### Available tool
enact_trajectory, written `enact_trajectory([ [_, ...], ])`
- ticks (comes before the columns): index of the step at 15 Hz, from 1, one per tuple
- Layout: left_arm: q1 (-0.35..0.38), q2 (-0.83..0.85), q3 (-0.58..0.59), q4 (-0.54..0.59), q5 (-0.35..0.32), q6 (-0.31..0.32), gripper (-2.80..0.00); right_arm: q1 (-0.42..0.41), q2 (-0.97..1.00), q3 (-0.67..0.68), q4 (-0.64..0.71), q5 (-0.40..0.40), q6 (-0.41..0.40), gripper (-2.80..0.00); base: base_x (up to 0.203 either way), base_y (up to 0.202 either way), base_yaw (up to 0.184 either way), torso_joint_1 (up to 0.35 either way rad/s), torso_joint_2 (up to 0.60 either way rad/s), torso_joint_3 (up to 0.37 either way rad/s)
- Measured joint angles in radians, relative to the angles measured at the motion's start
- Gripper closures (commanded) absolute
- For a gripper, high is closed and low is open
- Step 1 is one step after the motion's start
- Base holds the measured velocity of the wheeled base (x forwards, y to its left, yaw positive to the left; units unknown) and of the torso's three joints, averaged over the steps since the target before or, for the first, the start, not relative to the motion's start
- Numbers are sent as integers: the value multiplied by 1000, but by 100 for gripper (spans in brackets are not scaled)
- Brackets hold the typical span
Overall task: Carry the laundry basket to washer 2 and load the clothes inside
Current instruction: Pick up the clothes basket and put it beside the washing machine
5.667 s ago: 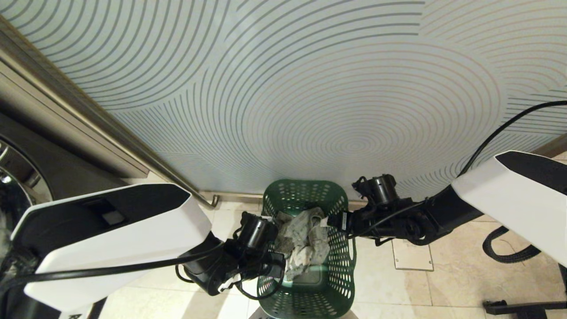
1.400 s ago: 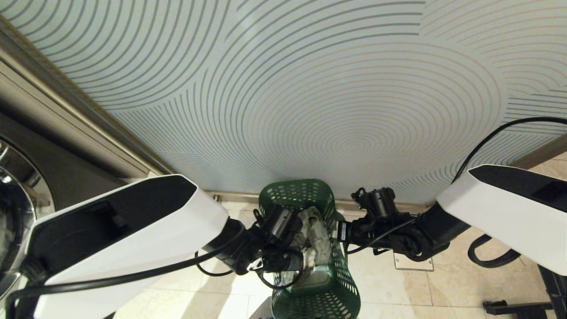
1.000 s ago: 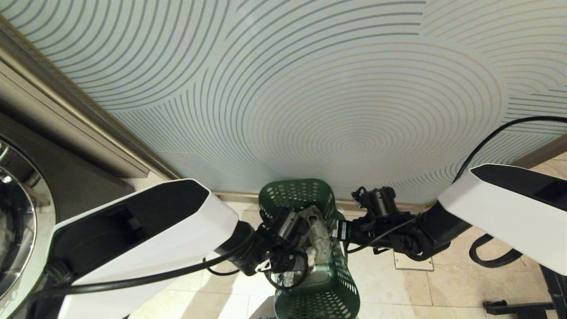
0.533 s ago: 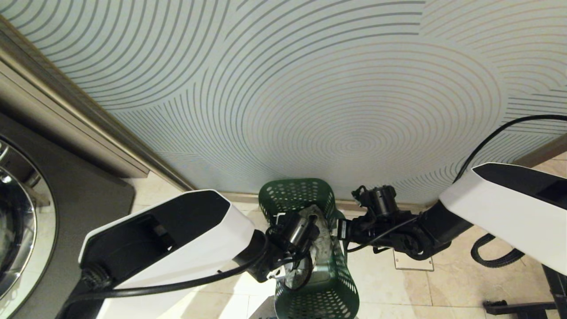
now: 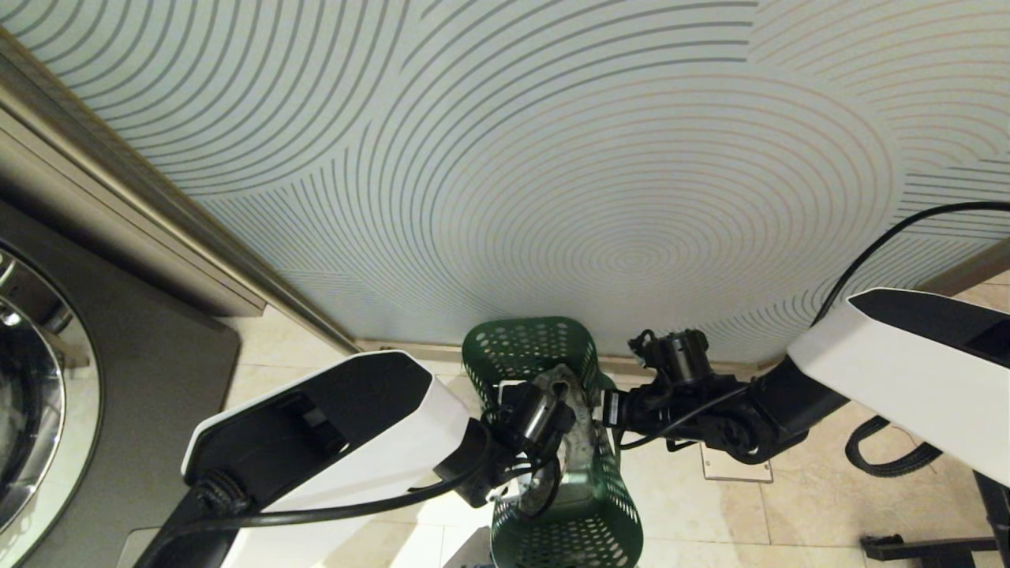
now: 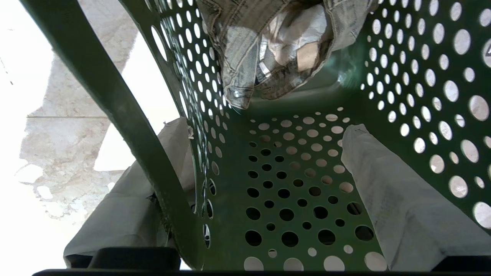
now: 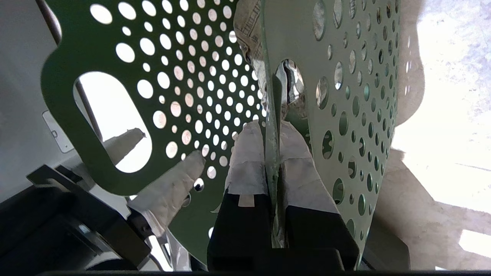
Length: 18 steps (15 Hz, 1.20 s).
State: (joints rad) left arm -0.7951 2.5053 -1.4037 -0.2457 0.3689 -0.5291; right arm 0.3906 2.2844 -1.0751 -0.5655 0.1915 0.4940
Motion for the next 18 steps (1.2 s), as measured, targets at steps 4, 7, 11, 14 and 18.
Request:
enact_trajectory([
  [4, -6, -1, 0, 1, 1, -1, -280, 0, -4, 15, -1, 0, 0, 0, 0, 0, 0, 0, 0, 0],
  [7, -10, -4, 0, 1, 1, -5, -280, 0, -10, 21, 0, 0, 0, 0, 0, 0, 0, 0, 0, 0],
  [11, -11, -5, 0, 1, 2, -6, 0, 0, -15, 25, 0, 0, 0, 0, 0, 0, 0, 0, 0, 0],
  [14, -17, -6, 0, 1, 2, -6, 0, 0, -16, 32, 0, 0, 0, 0, 0, 0, 0, 0, 0, 0],
  [18, -20, -7, 1, 2, 3, -6, 0, 0, -21, 45, -1, -1, 0, 0, 0, 0, 0, 0, 0, 0],
])
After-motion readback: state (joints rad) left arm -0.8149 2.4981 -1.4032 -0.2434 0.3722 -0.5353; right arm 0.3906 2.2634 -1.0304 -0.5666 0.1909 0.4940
